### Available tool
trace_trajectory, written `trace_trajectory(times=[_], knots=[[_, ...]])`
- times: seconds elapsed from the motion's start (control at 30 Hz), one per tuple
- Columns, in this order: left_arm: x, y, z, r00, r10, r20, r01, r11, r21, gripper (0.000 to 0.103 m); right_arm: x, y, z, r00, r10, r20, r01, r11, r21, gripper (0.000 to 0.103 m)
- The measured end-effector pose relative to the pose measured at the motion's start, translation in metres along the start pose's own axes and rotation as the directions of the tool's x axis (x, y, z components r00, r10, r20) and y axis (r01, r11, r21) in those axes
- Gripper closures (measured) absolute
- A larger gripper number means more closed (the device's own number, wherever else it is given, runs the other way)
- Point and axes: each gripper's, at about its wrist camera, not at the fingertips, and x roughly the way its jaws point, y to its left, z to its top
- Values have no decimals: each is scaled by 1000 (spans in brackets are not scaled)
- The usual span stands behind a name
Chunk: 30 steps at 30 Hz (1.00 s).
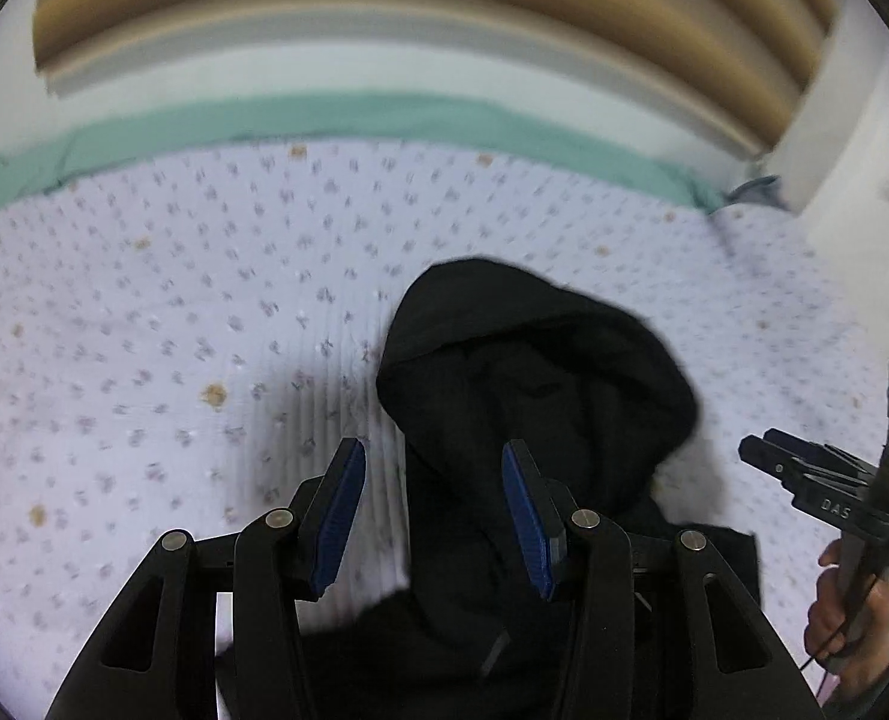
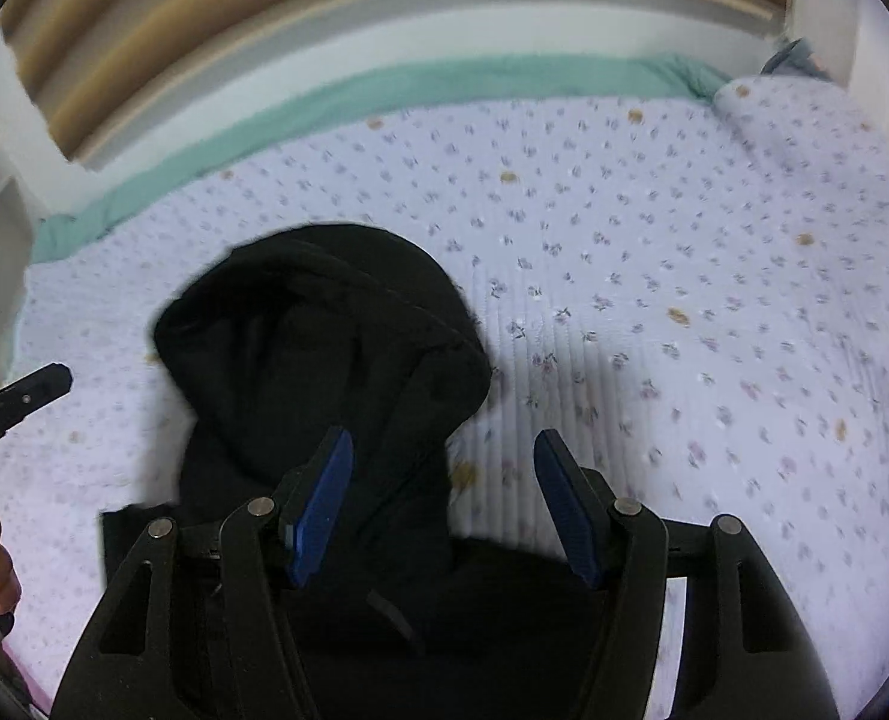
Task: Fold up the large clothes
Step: 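Grasp the jacket hood with both grippers, then lift the hood with both grippers and fold it toward the hem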
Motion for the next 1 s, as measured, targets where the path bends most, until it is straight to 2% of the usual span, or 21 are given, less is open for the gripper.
trace_trajectory(times=[0.03, 0.17, 0.3, 0.33, 0.37, 0.4, 0.43, 0.53, 0.57, 0.63, 0.67, 0.73, 0.77, 0.83, 0.87, 0.93, 1.0], knots=[[11, 3, 1, 1000, 6, -8, -7, 1000, -5, 54, 16, -3, 4, 1000, 2, -16, -2, 1000, 6, 41], [61, 17, 9, 998, 40, -40, -41, 998, -41, 55, 55, -14, 10, 999, 3, -46, -2, 1000, 20, 42], [89, 28, 16, 998, 6, -59, -12, 994, -108, 55, 93, -22, 17, 996, 26, -85, -21, 998, 60, 44], [92, 29, 18, 998, 7, -61, -15, 993, -118, 62, 100, -23, 19, 995, 30, -94, -24, 997, 67, 61], [96, 34, 21, 998, 21, -58, -29, 990, -136, 76, 110, -22, 21, 993, 34, -114, -26, 997, 68, 75], [96, 40, 23, 998, 1, -66, -12, 987, -160, 94, 112, -21, 21, 993, 17, -118, -9, 998, 65, 94], [93, 48, 23, 998, -30, -61, 17, 981, -195, 94, 110, -22, 21, 995, -12, -102, 18, 998, 62, 96], [64, 62, 14, 993, -117, -9, 112, 966, -233, 94, 76, -30, 17, 1000, 3, -4, -2, 997, 78, 98], [49, 70, 6, 983, -181, 14, 178, 950, -258, 93, 60, -31, 12, 1000, 3, 27, -5, 998, 67, 98], [40, 78, -5, 973, -231, 25, 229, 934, -273, 90, 35, -26, -1, 997, 3, 73, -4, 1000, 23, 98], [46, 80, -12, 974, -225, 2, 217, 939, -265, 89, 30, -23, -11, 997, 5, 79, -5, 1000, -3, 97], [68, 79, -18, 984, -166, -59, 148, 961, -235, 89, 40, -21, -19, 998, 1, 61, 0, 1000, -16, 96], [92, 75, -24, 987, -103, -123, 78, 979, -189, 89, 59, -19, -24, 1000, -5, 20, 6, 1000, -22, 96], [126, 70, -33, 976, -48, -211, 21, 992, -127, 84, 84, -21, -27, 1000, -14, -28, 13, 1000, -29, 96], [138, 67, -38, 974, -29, -225, 6, 995, -99, 82, 105, -24, -30, 997, -22, -76, 19, 999, -39, 96], [135, 60, -39, 980, -7, -201, -7, 998, -66, 81, 126, -26, -34, 990, -1, -139, -3, 999, -33, 93], [124, 57, -36, 983, 4, -185, -13, 999, -50, 81, 127, -29, -35, 989, 14, -146, -19, 999, -32, 87]])
